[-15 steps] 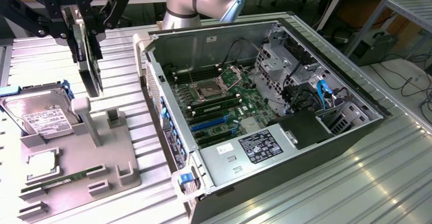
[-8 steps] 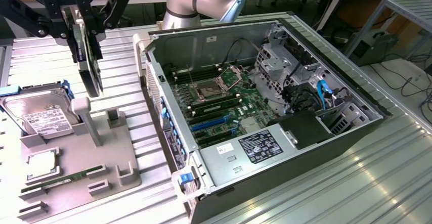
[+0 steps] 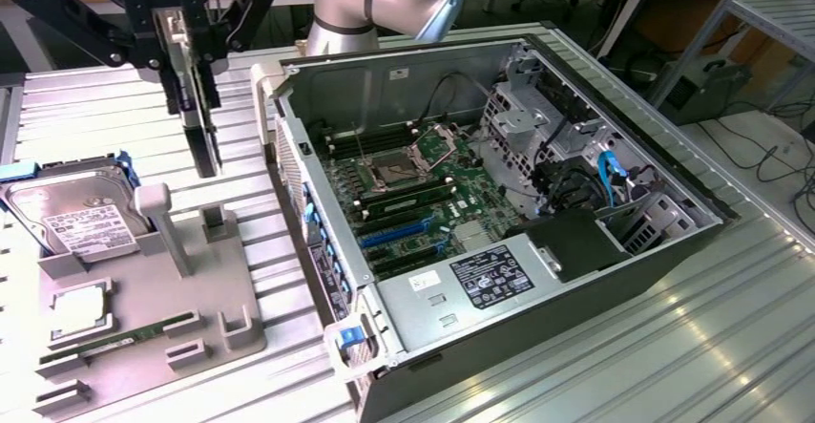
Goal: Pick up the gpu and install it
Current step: 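Pick up the gpu and move the gpu toward the slot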
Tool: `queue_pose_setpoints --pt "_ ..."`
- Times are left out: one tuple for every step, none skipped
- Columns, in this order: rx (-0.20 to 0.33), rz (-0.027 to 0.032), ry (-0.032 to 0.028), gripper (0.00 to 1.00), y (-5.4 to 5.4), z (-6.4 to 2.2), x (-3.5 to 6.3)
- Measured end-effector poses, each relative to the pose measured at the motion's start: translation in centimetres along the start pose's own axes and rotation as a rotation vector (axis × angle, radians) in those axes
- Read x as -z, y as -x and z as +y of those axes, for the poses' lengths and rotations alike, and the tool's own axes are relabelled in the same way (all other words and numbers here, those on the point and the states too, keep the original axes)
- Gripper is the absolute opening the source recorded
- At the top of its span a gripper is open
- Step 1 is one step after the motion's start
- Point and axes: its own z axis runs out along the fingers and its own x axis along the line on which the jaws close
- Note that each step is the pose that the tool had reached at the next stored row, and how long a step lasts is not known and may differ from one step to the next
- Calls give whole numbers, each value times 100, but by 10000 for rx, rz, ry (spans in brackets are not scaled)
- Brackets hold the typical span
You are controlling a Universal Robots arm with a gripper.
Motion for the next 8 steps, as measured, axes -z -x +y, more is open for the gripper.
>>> queue_pose_setpoints --pt "0 0 0 27 5 0 0" --pt "0 0 0 27 10 0 0" --pt "0 0 0 27 16 0 0" --pt "0 0 0 27 21 -1 -1" --pt "0 0 0 27 26 -1 0" --pt "0 0 0 27 31 -1 -1" --pt "-1 -1 1 27 35 -1 -1" --pt "0 0 0 27 42 -1 -1"
